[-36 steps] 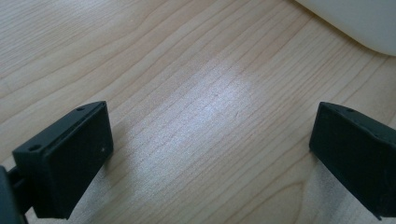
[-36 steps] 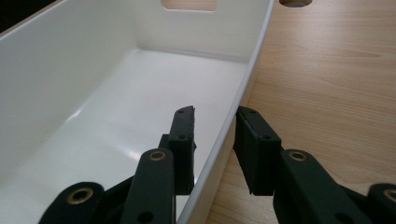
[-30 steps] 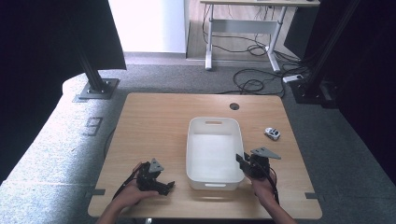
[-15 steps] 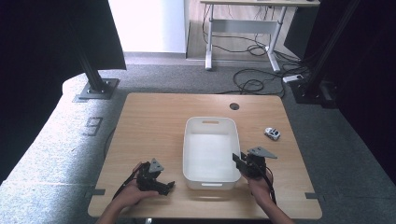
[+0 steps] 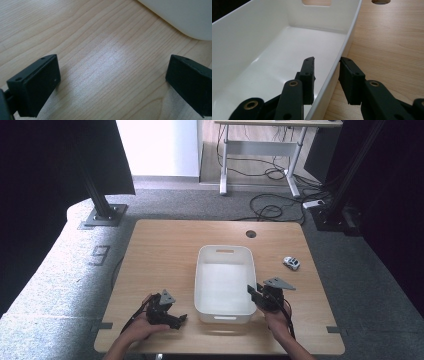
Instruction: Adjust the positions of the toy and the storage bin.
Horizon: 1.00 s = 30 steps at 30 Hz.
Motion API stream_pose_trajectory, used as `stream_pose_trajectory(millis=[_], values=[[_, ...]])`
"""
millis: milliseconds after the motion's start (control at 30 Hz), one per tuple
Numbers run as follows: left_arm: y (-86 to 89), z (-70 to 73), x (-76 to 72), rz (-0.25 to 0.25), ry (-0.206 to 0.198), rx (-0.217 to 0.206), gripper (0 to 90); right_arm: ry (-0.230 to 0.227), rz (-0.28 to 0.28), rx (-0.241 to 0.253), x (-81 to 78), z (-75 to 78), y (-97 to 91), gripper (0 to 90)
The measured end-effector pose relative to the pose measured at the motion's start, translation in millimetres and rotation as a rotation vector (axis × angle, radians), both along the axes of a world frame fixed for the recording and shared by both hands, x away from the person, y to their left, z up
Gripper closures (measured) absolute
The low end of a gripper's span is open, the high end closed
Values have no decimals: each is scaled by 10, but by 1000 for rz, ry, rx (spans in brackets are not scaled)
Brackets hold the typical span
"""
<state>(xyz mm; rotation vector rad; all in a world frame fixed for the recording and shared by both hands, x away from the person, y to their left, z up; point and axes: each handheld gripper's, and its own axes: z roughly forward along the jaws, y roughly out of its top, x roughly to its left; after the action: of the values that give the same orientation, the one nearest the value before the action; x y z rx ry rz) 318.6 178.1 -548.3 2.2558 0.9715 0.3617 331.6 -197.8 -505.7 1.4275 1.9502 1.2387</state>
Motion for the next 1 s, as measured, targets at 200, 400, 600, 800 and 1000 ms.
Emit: stream_pose_trajectory(millis=[200, 400, 600, 800, 1000], values=[[0, 0, 0, 0, -1, 0, 0, -22, 28, 18, -2, -6, -28, 589], [-1, 0, -3, 3, -1, 0, 0, -88, 47, 9, -25, 49, -87, 494], [-1, 0, -6, 3, -1, 0, 0, -102, 107, 12, -46, 104, -210, 458], [-1, 0, -7, 3, -1, 0, 0, -115, 108, 30, -48, 137, -375, 436], [-1, 0, -8, 4, -1, 0, 0, -126, 92, 62, -47, 133, -532, 428]])
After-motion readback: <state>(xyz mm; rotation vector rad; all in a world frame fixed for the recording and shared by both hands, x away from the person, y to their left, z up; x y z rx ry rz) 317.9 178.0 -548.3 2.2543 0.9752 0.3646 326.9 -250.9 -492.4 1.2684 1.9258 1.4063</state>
